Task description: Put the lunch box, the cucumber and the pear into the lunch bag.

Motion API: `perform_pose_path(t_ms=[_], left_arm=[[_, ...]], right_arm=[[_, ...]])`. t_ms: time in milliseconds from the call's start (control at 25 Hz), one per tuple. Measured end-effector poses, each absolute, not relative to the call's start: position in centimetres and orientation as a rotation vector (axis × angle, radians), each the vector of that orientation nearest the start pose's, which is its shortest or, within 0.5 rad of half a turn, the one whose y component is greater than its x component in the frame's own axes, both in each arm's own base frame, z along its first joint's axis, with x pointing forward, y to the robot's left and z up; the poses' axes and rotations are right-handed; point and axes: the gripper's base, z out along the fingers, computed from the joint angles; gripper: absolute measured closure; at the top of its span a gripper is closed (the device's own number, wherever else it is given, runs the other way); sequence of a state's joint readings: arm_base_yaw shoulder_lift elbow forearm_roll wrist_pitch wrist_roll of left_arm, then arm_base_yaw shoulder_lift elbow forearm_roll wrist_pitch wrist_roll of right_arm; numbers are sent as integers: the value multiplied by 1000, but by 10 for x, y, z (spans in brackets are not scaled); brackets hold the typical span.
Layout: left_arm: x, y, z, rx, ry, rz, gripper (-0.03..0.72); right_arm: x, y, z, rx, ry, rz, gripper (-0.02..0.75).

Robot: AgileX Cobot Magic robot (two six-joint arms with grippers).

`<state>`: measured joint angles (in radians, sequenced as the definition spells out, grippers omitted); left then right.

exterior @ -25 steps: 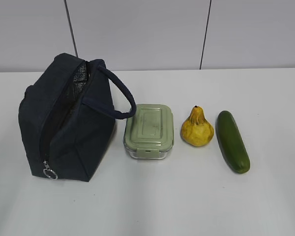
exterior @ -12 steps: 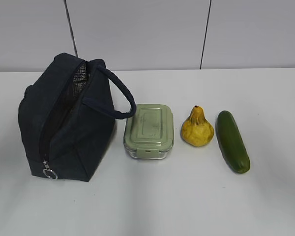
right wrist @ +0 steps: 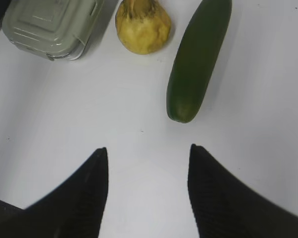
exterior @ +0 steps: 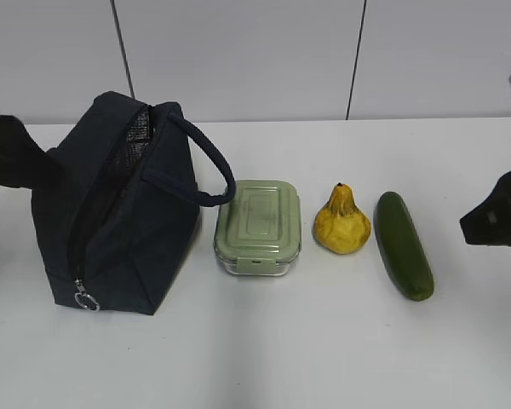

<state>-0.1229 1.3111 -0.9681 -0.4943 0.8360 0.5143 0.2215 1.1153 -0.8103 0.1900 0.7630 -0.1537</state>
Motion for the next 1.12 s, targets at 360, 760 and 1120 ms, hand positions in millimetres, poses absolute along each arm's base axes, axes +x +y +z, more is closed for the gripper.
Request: perform_pose_path(t_ms=[360,760,1120], left_arm=[[264,-62,279,491,2521,-407,316],[276,-64,261,494,2573,-427,552],[276,-64,261,503,2566,-424,703]], right_arm=[[210,61,284,-388,2512,257,332],[228,67,273,-380,2539,294,332],[280,78,261,-366,2574,287,332]])
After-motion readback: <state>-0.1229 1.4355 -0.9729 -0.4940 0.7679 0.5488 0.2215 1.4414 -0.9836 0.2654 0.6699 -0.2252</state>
